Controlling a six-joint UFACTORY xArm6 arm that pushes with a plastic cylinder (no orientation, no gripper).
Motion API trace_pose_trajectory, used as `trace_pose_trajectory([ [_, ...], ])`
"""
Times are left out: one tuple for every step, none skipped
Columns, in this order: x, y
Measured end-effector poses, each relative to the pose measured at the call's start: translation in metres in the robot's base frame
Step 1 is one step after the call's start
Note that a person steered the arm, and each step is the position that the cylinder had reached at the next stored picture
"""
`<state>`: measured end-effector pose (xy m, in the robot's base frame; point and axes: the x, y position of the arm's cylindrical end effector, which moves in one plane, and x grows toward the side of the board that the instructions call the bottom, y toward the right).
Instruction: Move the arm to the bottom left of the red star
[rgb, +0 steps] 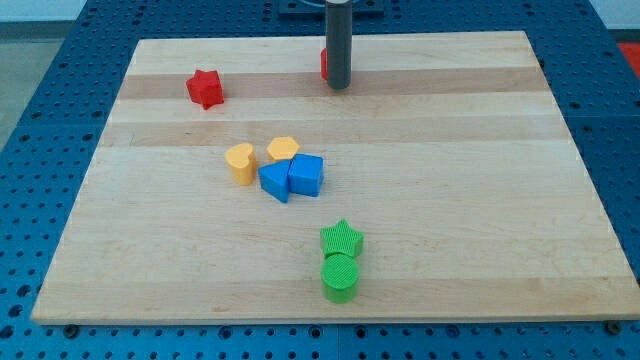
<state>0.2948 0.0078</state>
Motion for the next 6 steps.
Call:
trace_pose_trajectory([
  [0.0,0.0],
  [-0.004,0.0],
  [0.009,-0.007],
  [0.026,-0.051],
  [0.037,-0.092],
  [0.041,-0.112],
])
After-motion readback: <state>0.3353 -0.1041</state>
